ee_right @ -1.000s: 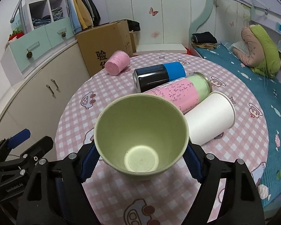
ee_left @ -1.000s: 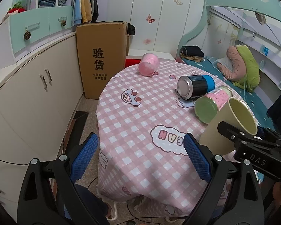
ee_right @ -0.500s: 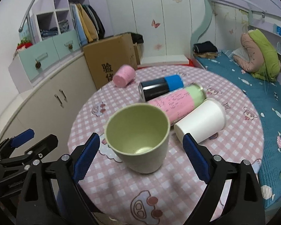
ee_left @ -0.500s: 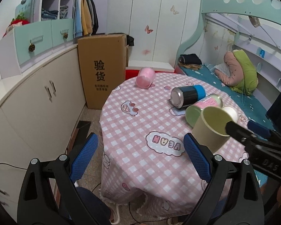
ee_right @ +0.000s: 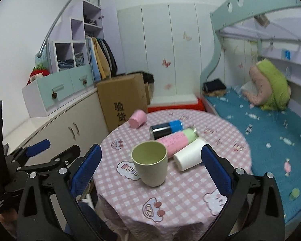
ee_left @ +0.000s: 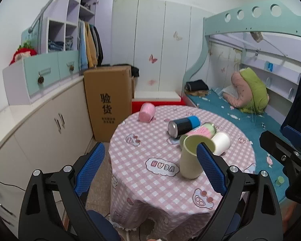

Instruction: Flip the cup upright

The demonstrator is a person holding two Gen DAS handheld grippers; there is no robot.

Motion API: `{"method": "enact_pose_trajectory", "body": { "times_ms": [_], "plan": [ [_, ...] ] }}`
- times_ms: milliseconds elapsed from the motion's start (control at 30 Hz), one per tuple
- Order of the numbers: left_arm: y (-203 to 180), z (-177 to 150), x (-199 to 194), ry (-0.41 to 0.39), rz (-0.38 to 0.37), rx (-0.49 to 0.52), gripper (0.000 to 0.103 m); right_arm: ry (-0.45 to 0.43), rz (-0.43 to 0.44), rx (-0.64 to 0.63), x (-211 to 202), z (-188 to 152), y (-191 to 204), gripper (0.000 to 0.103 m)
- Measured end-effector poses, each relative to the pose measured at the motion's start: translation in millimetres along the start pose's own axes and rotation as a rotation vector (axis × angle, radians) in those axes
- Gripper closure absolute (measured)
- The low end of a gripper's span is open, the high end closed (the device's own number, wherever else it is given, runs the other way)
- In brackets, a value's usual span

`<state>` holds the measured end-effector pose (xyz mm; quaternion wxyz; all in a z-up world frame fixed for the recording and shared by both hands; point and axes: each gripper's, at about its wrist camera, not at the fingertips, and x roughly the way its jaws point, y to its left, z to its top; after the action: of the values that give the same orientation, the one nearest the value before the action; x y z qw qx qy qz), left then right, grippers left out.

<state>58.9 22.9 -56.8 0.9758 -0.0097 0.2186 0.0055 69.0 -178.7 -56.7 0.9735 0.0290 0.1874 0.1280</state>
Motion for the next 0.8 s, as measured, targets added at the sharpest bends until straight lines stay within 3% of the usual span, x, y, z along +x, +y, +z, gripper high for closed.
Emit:
{"method": "enact_pose_trajectory", "body": {
  "times_ms": [367, 800],
  "plan": [
    [-17, 6, -56, -0.117, -0.004, 0.022, 0.008, -0.103, -0.025, -0.035, -53, 0, 4, 0.007],
    [-25, 7, -80, -0.161, -0.008, 0.038, 0.008, -0.157, -0.021, -0.040, -81, -1, 7, 0.007]
  ]
}}
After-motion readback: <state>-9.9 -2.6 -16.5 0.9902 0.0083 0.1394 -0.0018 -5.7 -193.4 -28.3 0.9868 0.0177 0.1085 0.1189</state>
